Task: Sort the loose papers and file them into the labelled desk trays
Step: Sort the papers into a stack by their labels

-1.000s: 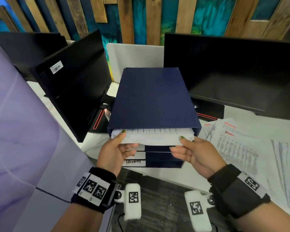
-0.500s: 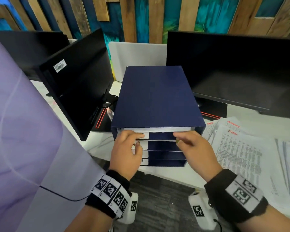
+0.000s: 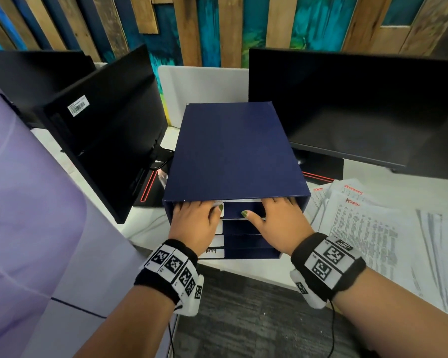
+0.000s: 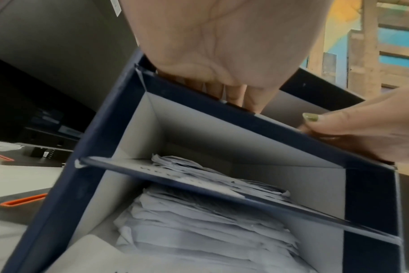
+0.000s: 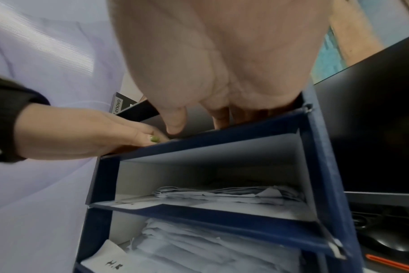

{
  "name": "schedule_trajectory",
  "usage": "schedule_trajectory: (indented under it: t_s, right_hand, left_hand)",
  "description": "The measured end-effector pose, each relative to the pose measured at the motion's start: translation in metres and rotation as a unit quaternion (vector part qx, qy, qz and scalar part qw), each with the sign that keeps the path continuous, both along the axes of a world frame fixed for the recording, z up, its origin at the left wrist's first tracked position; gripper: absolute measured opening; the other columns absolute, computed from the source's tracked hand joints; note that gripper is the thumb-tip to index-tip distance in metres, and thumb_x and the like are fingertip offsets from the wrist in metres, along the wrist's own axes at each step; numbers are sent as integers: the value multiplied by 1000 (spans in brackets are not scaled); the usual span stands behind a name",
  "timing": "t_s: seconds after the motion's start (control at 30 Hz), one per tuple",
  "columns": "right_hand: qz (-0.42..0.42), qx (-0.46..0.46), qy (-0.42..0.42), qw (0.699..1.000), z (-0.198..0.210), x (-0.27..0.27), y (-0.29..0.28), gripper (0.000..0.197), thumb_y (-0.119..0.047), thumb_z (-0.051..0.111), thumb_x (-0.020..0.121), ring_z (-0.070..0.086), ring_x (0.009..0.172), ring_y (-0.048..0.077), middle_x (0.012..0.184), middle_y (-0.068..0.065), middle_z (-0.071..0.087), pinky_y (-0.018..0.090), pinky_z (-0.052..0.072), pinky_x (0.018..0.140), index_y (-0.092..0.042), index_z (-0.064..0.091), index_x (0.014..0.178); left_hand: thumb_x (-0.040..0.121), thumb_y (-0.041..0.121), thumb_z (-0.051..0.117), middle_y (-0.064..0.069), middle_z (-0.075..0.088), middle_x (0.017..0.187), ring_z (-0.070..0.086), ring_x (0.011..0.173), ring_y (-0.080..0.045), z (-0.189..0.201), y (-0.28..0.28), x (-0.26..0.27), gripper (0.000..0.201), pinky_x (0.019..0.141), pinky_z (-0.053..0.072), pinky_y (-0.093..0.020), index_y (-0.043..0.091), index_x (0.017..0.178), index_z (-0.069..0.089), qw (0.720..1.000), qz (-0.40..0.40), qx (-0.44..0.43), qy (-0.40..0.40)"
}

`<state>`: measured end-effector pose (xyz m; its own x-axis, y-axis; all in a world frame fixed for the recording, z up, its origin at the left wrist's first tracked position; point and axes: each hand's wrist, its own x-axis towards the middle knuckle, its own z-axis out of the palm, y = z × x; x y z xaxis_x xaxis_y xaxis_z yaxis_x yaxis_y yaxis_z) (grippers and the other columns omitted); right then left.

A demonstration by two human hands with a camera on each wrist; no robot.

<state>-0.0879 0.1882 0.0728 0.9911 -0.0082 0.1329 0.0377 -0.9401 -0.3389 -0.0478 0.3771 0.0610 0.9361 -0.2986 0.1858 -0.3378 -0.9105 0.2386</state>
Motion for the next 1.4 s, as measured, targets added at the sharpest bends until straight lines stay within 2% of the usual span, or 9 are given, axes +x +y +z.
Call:
schedule_trajectory:
  t_s: [0.2, 0.3, 0.43, 0.57, 0.9, 1.1, 1.17, 1.27, 1.4]
  right_hand:
    - [15, 69, 32, 997, 4, 2, -3, 47, -45, 45, 93, 41, 127, 21, 139, 0, 45, 35, 34, 108, -23, 43, 134]
    - [45, 136, -3, 990, 8, -11, -11, 30, -32, 46, 96, 50, 115, 12, 126, -6, 55, 22, 38, 98, -24, 57, 124]
    - [100, 195, -48, 975, 6, -37, -35, 20, -25, 51, 94, 55, 96, 1, 103, -11, 64, 5, 37, 84, -22, 70, 100]
    - [54, 262, -56, 962, -1, -62, -71, 15, -20, 57, 91, 60, 82, 4, 83, -9, 68, 11, 45, 74, -21, 71, 85]
    - [-171, 187, 119, 960, -49, -98, -221, 19, -29, 51, 94, 60, 81, 9, 91, -8, 68, 22, 47, 73, -23, 69, 92]
    - [-356, 243, 178, 884, -81, -106, -318, 27, -19, 49, 93, 56, 74, 14, 94, 1, 66, 19, 43, 60, -21, 58, 118]
    - [-378, 251, 216, 864, -95, -104, -346, 38, -21, 51, 92, 56, 75, 14, 98, 5, 65, 16, 42, 56, -18, 49, 130]
    - [-411, 395, 240, 786, -106, -100, -371, 49, -16, 57, 90, 60, 91, 25, 103, 10, 61, 33, 54, 71, -16, 42, 136]
    - [-384, 530, 262, 709, -109, -97, -382, 47, -9, 63, 87, 56, 69, 23, 84, 12, 58, 35, 51, 64, -11, 45, 130]
  left_hand:
    - [94, 28, 41, -3, 60, 118, 51, 114, -27, 8, -12, 0, 23, 100, 33, -40, 22, 108, 60, 1000, 21, 13, 16]
    - [86, 9, 44, -4, 58, 120, 52, 111, -27, 12, -24, -8, 36, 98, 38, -37, 23, 118, 54, 1000, 2, -5, 9]
    - [84, 9, 40, 6, 60, 116, 53, 108, -20, 24, -57, -35, 41, 95, 40, -33, 25, 115, 61, 994, -76, -71, 11]
    - [71, 16, 18, 1, 62, 88, 57, 82, -23, 18, -98, -59, 52, 74, 45, -36, 18, 89, 67, 977, -183, -103, 35]
    - [91, 8, 39, 4, 44, 131, 50, 115, -15, -51, -223, -59, 41, 102, 39, -27, 20, 129, 50, 944, -182, -55, 270]
    - [93, 22, 44, -3, 18, 154, 25, 139, -21, -99, -284, -36, 59, 116, 23, -33, 18, 148, 23, 926, -55, -54, 369]
    - [91, 26, 45, -4, 26, 150, 32, 134, -23, -107, -299, -28, 58, 111, 33, -37, 19, 146, 27, 926, 12, -74, 370]
    - [91, 28, 44, -8, 34, 143, 36, 130, -25, -115, -314, -21, 55, 108, 35, -36, 18, 144, 30, 924, 79, -61, 370]
    - [87, 28, 54, -9, 45, 133, 50, 116, -26, -124, -328, -22, 49, 100, 43, -37, 19, 134, 40, 911, 121, -106, 380]
